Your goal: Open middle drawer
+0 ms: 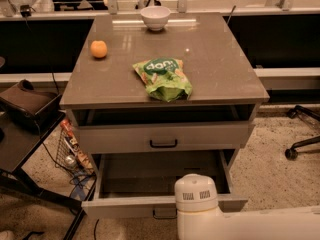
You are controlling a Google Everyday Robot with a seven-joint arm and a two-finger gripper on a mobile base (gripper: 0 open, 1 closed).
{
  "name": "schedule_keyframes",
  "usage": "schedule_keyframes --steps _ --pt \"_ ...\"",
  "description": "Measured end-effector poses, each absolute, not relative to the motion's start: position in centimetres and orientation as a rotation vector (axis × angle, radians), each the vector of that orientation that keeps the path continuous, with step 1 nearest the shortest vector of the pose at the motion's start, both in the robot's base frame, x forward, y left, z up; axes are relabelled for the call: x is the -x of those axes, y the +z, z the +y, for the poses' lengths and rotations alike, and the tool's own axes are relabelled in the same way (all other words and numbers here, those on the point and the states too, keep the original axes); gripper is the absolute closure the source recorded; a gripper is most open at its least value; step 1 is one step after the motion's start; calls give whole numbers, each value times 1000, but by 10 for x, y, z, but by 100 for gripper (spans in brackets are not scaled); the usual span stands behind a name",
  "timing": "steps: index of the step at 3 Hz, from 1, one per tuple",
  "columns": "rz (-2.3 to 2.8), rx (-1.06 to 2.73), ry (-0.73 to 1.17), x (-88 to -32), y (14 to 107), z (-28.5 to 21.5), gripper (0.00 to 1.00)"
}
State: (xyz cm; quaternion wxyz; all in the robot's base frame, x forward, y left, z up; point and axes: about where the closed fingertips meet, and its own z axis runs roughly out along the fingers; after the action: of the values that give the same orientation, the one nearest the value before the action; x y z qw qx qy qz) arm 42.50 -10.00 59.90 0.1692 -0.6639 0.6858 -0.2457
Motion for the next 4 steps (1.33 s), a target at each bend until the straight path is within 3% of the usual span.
schedule_keyframes --steps 2,4 --pt "1931 1925 -701 -424 594 -101 100" --pt "2041 1839 -484 -488 530 -153 100"
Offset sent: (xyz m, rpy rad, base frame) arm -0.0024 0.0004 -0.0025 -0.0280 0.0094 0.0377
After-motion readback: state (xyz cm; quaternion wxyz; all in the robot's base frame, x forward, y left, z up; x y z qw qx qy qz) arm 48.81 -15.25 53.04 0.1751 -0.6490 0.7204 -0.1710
